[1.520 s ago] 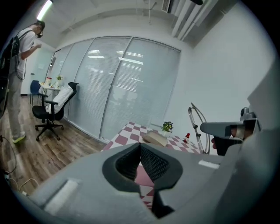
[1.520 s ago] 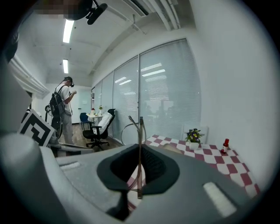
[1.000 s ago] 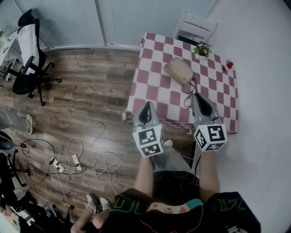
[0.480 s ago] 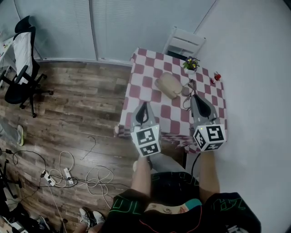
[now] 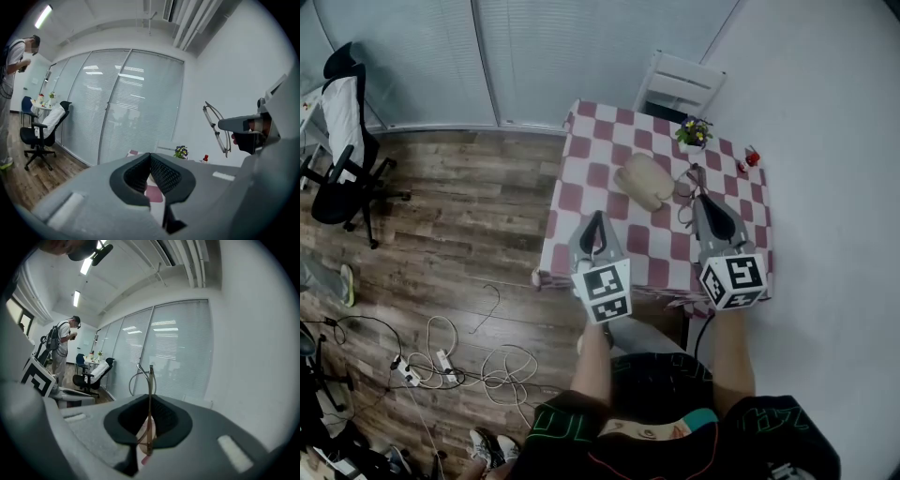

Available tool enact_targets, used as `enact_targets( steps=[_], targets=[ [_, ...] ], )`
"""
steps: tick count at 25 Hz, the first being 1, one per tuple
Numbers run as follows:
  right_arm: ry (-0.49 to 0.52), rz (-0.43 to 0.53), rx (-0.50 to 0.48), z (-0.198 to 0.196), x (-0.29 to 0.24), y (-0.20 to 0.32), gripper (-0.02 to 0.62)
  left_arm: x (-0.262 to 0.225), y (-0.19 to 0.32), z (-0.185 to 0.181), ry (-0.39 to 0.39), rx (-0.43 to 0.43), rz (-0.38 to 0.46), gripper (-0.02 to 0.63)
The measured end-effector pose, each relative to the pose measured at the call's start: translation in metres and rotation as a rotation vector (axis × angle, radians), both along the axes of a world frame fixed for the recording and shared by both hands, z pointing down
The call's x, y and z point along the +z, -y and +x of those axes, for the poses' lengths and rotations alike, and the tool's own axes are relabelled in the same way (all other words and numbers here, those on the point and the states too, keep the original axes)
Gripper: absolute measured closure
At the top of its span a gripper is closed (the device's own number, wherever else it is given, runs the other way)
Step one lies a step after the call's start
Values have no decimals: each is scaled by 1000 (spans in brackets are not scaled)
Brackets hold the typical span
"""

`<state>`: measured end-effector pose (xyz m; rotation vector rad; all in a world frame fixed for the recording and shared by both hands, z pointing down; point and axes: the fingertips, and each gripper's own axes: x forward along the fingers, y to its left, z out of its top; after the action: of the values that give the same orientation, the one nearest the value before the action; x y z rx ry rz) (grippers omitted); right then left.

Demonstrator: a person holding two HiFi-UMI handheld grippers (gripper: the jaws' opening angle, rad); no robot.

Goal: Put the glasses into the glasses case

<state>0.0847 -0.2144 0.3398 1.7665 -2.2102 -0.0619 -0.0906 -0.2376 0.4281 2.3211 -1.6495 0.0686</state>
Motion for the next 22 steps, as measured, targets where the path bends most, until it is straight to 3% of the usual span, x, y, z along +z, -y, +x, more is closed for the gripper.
enact_targets(
  steps=[13,22],
  targets=[
    [86,-132,-39,52,60,70,577,37,49,62,85,31,-90,598],
    [162,-186,-137,58,89,112,577,50,72,53,173,-50,-105,598]
  ],
)
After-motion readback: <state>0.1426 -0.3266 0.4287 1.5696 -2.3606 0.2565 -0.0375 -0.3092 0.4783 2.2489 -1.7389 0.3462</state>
